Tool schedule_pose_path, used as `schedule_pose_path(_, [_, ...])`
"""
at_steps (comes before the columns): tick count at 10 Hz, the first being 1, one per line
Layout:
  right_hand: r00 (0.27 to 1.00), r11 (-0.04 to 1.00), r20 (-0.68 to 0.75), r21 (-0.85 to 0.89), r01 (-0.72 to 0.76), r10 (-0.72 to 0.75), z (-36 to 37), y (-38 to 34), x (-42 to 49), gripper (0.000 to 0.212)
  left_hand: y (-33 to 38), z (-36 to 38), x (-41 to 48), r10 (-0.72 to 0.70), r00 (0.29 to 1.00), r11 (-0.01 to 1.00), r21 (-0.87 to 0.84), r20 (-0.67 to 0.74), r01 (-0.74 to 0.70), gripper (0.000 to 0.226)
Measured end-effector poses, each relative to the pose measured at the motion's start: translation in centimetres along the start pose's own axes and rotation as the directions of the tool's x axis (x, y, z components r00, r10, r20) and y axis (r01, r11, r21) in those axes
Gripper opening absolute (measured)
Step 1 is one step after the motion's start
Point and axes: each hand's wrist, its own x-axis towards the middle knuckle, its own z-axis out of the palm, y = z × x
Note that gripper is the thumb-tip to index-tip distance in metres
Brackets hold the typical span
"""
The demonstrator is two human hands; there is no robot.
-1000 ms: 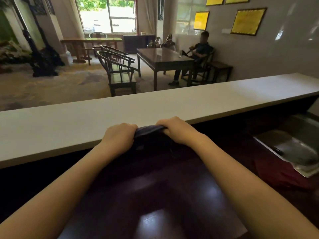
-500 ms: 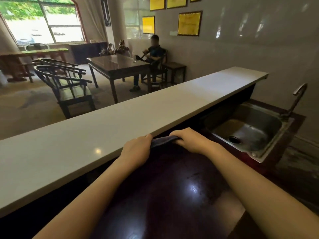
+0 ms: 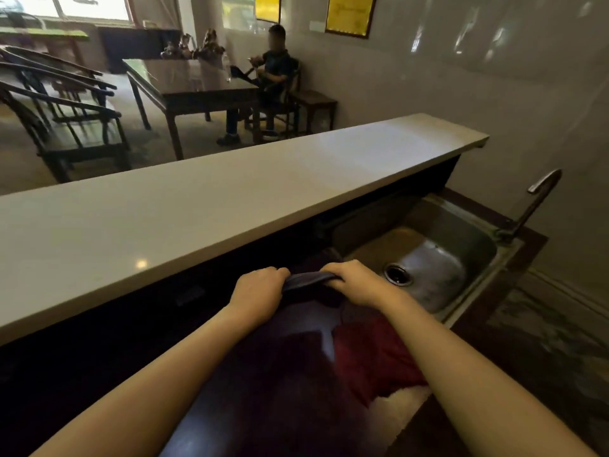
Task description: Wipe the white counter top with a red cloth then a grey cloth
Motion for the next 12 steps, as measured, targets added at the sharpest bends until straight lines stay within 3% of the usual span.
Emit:
schedule_pose_path(1, [0.999, 1.000, -0.032, 0.025, 0.007, -0.006, -0.3, 4.8, 2.2, 0.021, 2.1, 2.8, 3.7, -0.018, 1.000, 0.999, 0.037, -0.012, 0.018, 0.022])
schedule_pose_path(3, [0.987, 0.997, -0.148, 0.030, 0.067, -0.062, 1.2, 11.3, 6.9, 0.040, 4.2, 7.4, 9.1, -0.087, 0.991, 0.983, 0.152, -0.106, 0.103, 0.032])
schedule_pose_path(5, [0.993, 0.995, 0.084, -0.049, 0.089, -0.084, 5.1, 16.6, 7.0, 0.045, 5.6, 13.6, 8.9, -0.115, 0.991, 0.989, 0.100, 0.073, 0.108, 0.045])
schedule_pose_path(6, [0.987, 0.993, 0.113, -0.024, 0.115, -0.112, 6.4, 17.9, 6.2, 0.049, 6.9, 16.1, 7.6, -0.137, 0.973, 0.989, 0.086, 0.185, 0.122, 0.051])
schedule_pose_path(7, [0.978, 0.980, 0.148, -0.109, 0.166, -0.149, 6.9, 18.4, 5.5, 0.059, 7.2, 16.8, 7.0, -0.151, 0.959, 0.988, 0.073, 0.241, 0.137, 0.059])
schedule_pose_path(8, [0.954, 0.958, 0.265, -0.208, 0.199, -0.141, 7.1, 18.9, 4.8, 0.079, 6.9, 17.2, 6.0, -0.120, 0.951, 0.993, 0.028, 0.285, 0.117, 0.066])
schedule_pose_path(9, [0.952, 0.962, 0.294, -0.223, 0.156, -0.087, 7.1, 18.5, 4.7, 0.081, 6.6, 17.1, 5.4, -0.096, 0.939, 0.994, -0.021, 0.331, 0.109, 0.071])
schedule_pose_path(11, [0.915, 0.962, 0.395, -0.272, 0.029, 0.084, 5.7, 15.0, 5.4, 0.076, 5.8, 13.8, 5.7, -0.082, 0.859, 0.992, -0.045, 0.506, 0.121, 0.075])
schedule_pose_path(12, [0.862, 0.966, 0.482, -0.258, -0.029, 0.155, 2.6, 11.1, 5.5, 0.072, 4.8, 11.1, 4.5, -0.099, 0.758, 0.985, -0.044, 0.644, 0.166, 0.072])
